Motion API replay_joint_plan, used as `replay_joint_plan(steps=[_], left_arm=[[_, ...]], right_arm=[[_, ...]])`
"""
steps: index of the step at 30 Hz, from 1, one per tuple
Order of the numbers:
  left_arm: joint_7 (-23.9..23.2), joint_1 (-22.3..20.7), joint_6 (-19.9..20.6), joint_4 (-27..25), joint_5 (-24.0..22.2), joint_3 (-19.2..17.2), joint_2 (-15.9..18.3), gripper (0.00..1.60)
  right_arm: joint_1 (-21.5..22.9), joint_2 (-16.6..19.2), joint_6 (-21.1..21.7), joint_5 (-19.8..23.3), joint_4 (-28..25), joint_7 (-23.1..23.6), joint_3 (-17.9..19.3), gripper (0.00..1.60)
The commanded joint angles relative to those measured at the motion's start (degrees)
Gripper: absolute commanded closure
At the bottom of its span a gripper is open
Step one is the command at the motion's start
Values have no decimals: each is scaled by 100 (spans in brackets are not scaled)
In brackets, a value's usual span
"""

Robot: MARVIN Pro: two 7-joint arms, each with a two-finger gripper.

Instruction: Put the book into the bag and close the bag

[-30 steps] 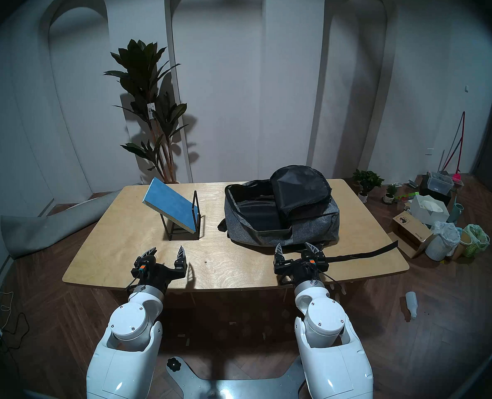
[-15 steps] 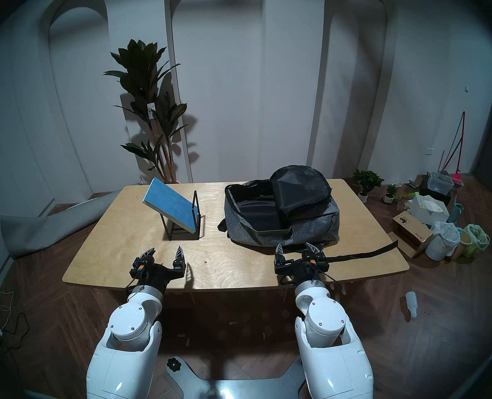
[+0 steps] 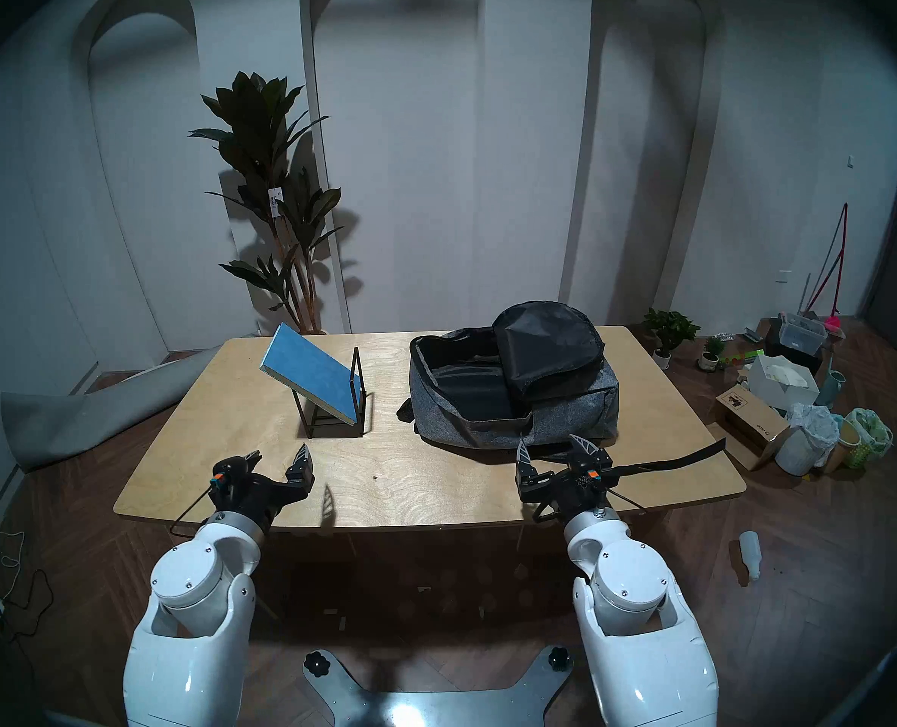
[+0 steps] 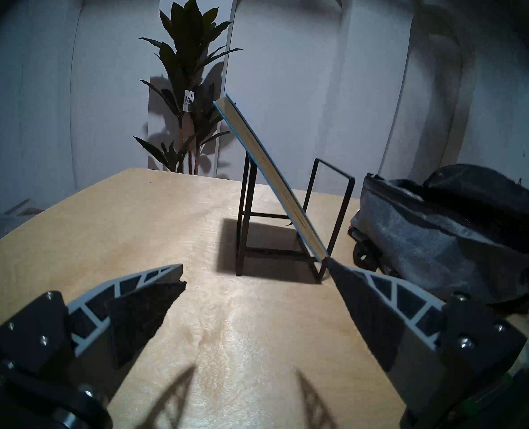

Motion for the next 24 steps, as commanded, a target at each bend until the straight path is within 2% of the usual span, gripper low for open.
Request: replay_joint_plan(steps=[1, 7, 8, 12, 15, 17, 20, 24], left_arm=[[-389, 28, 166, -640, -1038, -445, -266, 0], [-483, -195, 578, -773, -2038, -817, -557, 0], [-413, -382, 669, -671, -2313, -845, -534, 0], [-282, -652, 820, -479, -2674, -832, -470, 0], [-173, -809, 853, -328, -2784, -750, -431, 0], [-27, -986, 843, -205, -2640, -679, -398, 0], [106, -1078, 739, -133, -2573, -544, -262, 0], [319, -1355, 655, -57, -2664, -514, -257, 0]], right_arm=[[27, 153, 5, 179, -404, 246, 115, 0], [143, 162, 116, 470, -617, 428, 262, 0], [242, 125, 170, 591, -683, 433, 339, 0], [460, 72, 228, 732, -731, 386, 452, 0], [681, 25, 271, 866, -750, 334, 561, 0], [801, -72, 320, 963, -750, 229, 648, 0], [883, -142, 371, 1033, -745, 132, 736, 0], [927, -174, 438, 1113, -763, 38, 824, 0]])
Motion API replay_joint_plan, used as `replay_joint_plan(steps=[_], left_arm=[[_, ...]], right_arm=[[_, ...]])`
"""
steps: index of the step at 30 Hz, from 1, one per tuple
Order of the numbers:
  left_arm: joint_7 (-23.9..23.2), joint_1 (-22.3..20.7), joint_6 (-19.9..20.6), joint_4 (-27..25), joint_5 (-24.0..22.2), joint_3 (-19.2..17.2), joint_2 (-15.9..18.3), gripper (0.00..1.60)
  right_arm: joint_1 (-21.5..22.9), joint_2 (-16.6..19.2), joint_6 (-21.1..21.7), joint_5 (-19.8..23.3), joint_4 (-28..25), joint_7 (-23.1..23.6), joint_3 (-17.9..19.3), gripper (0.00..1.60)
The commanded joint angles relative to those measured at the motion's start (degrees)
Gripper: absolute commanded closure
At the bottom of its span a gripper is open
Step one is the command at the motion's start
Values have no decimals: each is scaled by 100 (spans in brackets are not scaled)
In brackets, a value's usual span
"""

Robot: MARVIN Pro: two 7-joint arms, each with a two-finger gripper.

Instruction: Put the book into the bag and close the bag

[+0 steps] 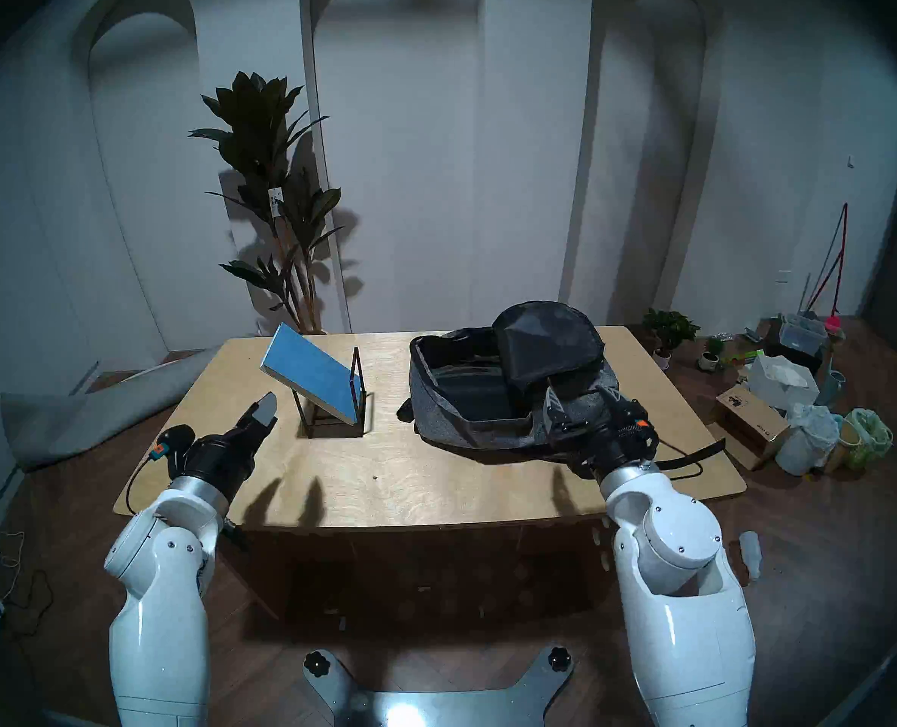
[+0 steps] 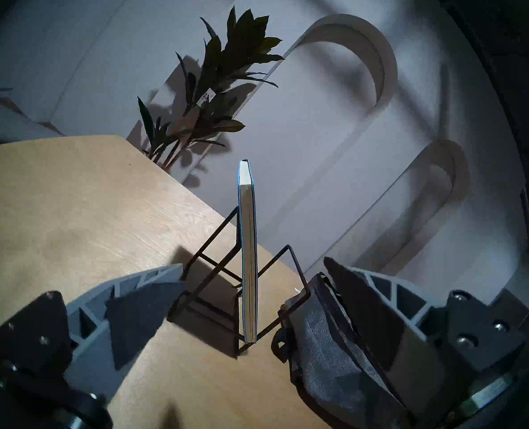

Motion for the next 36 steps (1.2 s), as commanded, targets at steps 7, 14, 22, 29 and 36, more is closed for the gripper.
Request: replay_joint_plan(steps=[7, 14, 22, 29, 36], left_arm=[[492, -1000, -311, 91, -193, 139, 239, 0], [845, -1385, -557, 357, 108, 350, 397, 0], [1002, -1784, -646, 665, 292, 521, 428, 0], [1111, -1867, -805, 988, 589, 737, 459, 0], [1193, -1857, -1256, 1264, 871, 874, 415, 0]], right_arm=[[413, -239, 157, 319, -210, -368, 343, 0], [480, -349, 223, 433, -294, -549, 445, 0], [506, -432, 255, 538, -475, -697, 527, 0], [497, -468, 312, 652, -592, -788, 607, 0], [466, -468, 301, 733, -601, -812, 647, 0]])
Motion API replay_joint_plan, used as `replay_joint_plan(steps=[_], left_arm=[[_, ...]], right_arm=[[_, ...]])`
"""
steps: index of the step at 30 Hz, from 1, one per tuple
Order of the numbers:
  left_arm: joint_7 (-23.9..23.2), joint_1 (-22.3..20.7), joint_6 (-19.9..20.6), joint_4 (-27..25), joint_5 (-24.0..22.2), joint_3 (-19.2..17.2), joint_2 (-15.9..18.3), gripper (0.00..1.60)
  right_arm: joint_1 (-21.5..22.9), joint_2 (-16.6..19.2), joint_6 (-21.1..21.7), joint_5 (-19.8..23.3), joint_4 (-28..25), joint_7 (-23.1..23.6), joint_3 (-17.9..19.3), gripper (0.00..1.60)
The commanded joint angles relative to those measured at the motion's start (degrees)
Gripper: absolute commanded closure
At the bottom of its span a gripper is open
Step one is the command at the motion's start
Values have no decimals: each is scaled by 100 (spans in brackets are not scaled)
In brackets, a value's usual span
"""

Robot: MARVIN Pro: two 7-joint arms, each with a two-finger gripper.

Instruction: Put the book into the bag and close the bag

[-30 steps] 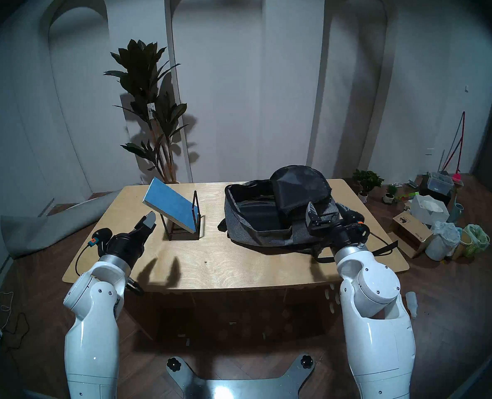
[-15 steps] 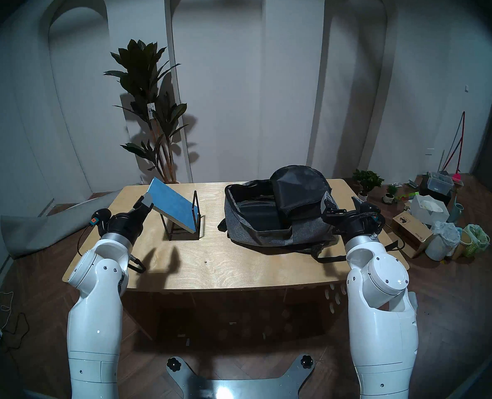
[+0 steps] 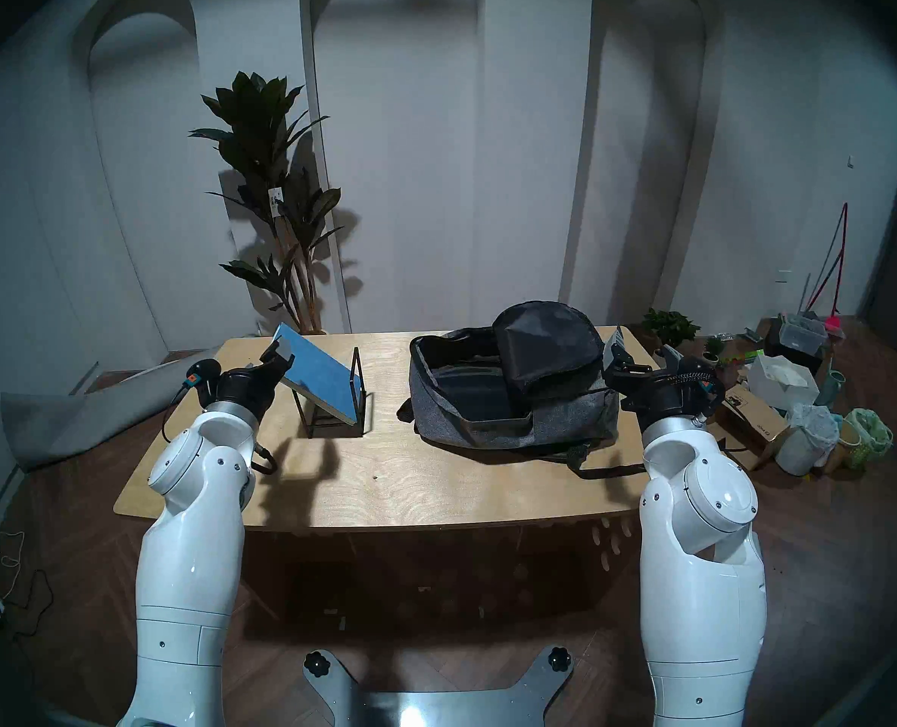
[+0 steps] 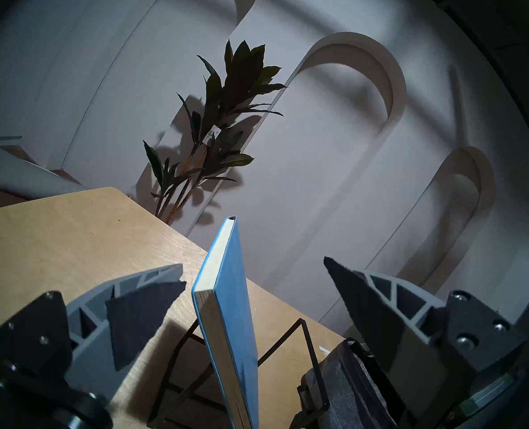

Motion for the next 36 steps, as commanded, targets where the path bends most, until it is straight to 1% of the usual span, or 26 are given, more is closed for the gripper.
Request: replay_joint_plan(steps=[1, 7, 17, 31, 36], left_arm=[[10, -186, -480, 55, 301, 128, -29, 0], [26, -246, -719, 252, 465, 197, 23, 0], [39, -562, -1009, 792, 651, 323, 9, 0], [-35, -942, -1210, 1323, 705, 294, 94, 0], [-104, -1058, -1208, 1535, 671, 275, 142, 0]], right_arm=[[23, -9, 0, 72, -167, 33, 20, 0], [16, -13, -18, 94, -151, 28, -8, 0], [-8, -35, -48, 65, -182, 8, -67, 0], [-24, -93, -86, -51, -198, -51, -148, 0], [-15, -114, -105, -93, -199, -82, -177, 0]])
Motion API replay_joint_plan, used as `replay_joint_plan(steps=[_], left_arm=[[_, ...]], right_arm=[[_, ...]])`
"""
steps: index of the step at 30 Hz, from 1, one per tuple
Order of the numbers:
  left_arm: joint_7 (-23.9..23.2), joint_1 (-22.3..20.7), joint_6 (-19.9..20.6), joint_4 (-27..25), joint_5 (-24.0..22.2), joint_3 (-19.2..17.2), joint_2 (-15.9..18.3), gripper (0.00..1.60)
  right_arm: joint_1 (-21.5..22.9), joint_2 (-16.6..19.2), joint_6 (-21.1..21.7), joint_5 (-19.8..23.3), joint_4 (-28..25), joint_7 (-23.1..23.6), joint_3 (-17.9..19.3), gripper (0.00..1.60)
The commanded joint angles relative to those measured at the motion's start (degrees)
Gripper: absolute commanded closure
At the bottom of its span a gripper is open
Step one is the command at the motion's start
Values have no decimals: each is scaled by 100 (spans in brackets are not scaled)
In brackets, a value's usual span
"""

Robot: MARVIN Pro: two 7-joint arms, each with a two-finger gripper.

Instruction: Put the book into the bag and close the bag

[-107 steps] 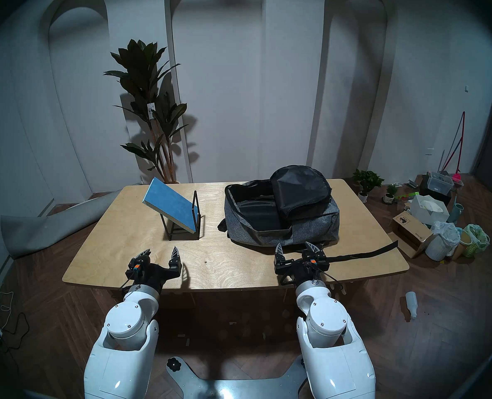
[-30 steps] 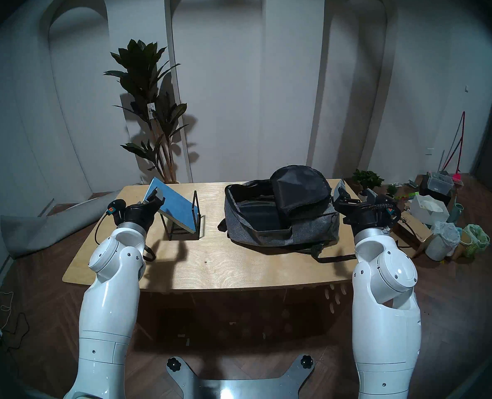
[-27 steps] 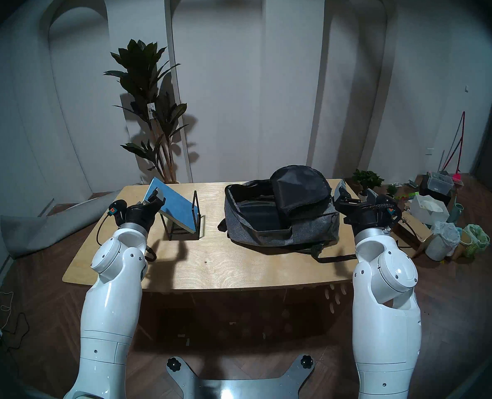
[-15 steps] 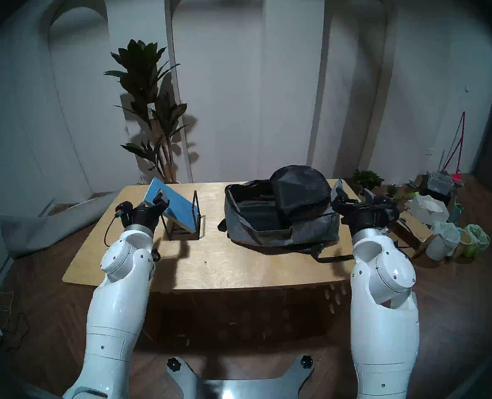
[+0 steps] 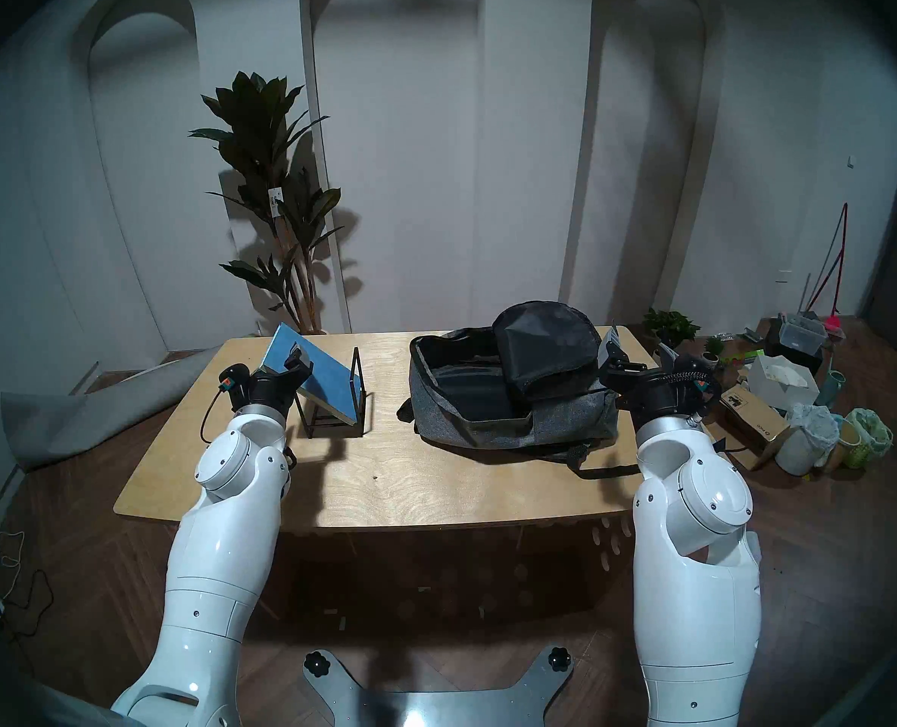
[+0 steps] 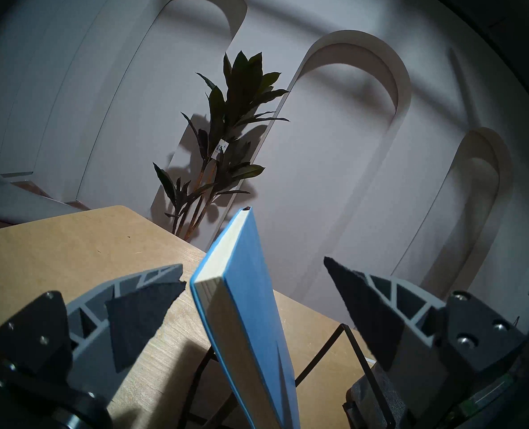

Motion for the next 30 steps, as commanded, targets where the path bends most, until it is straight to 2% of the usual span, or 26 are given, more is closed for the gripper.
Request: replay_joint_plan(steps=[1, 6, 10, 13, 16, 18, 27, 29, 30], left_arm=[[-103, -367, -108, 90, -29, -39, 61, 0], [-153, -416, -140, 187, -62, -63, 55, 0], [-190, -449, -157, 242, -94, -83, 45, 9], [-219, -470, -158, 280, -129, -91, 52, 42], [-231, -503, -166, 359, -162, -100, 57, 55], [-237, -517, -165, 402, -179, -100, 58, 80], [-256, -557, -173, 547, -220, -57, 67, 84], [-260, -560, -181, 561, -232, -45, 70, 88], [-260, -560, -186, 565, -233, -38, 70, 97]], right_arm=[[22, -26, -86, -29, -143, -25, -10, 0], [28, -41, -102, -75, -133, -53, -50, 0], [43, -50, -116, -124, -117, -85, -84, 0], [64, -55, -138, -158, -101, -106, -105, 0], [91, -57, -137, -174, -84, -126, -118, 0], [110, -53, -137, -189, -66, -137, -126, 0], [171, -36, -169, -258, 8, -158, -156, 0], [181, -40, -171, -268, 18, -165, -154, 0], [184, -40, -172, -270, 23, -166, -152, 0]])
